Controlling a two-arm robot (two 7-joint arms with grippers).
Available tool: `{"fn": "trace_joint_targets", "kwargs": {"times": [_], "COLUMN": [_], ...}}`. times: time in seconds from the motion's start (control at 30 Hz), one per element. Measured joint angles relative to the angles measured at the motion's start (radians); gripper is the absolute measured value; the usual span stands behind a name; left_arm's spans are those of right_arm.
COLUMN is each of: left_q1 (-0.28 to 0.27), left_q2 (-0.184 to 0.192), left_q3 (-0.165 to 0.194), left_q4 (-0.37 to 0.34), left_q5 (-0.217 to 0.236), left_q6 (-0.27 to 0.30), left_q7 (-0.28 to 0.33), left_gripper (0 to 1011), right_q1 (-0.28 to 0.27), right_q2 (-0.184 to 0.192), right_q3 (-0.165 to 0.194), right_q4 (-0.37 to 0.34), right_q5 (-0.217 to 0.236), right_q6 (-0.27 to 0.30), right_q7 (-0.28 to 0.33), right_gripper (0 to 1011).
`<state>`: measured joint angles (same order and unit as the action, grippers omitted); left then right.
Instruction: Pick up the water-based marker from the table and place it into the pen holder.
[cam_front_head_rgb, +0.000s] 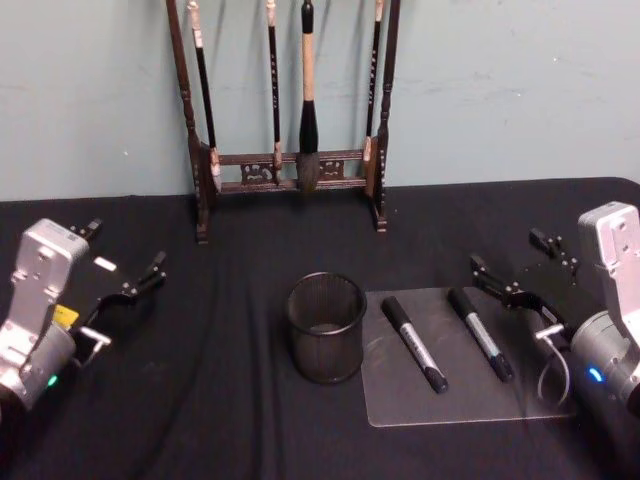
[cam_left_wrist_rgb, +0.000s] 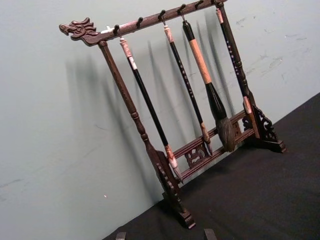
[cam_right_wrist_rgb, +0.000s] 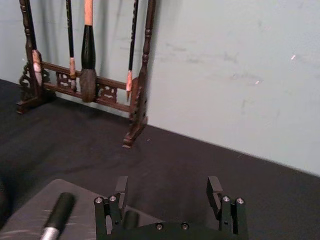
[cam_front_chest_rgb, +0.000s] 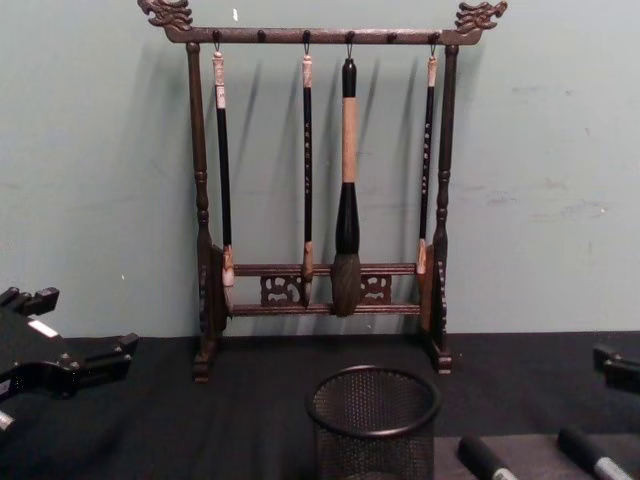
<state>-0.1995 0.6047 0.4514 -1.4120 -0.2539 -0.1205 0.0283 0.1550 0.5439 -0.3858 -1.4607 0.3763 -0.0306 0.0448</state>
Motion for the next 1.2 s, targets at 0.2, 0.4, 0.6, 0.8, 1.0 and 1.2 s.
{"fn": "trace_joint_targets", "kwargs": {"times": [0.2,0.4,0.6,0.8,1.0,1.2], "left_q1": [0.000,0.000,0.000,0.000,0.000,0.000], "left_q2": [0.000,0.000,0.000,0.000,0.000,0.000], "left_q3": [0.000,0.000,0.000,0.000,0.000,0.000], "left_q4": [0.000,0.000,0.000,0.000,0.000,0.000], "left_q5": [0.000,0.000,0.000,0.000,0.000,0.000], "left_q6": [0.000,0.000,0.000,0.000,0.000,0.000], "left_q7": [0.000,0.000,0.000,0.000,0.000,0.000], "left_gripper": [1009,1009,1009,1009,1009,1009], "right_q1": [0.008,0.022,0.029,0.023,0.020,0.018], "right_q2": [-0.033,-0.067,-0.086,-0.111,-0.122,-0.130], "right_q3": [0.007,0.002,-0.001,0.016,0.034,0.041], "right_q4": [0.015,0.056,0.084,0.092,0.087,0.085], "right_q5": [0.031,0.020,0.009,0.008,0.001,-0.016], "right_q6": [0.041,0.084,0.117,0.172,0.228,0.248], "right_q7": [0.035,0.056,0.071,0.072,0.076,0.083], "right_gripper": [1002,1002,1003,1002,1002,1003]}}
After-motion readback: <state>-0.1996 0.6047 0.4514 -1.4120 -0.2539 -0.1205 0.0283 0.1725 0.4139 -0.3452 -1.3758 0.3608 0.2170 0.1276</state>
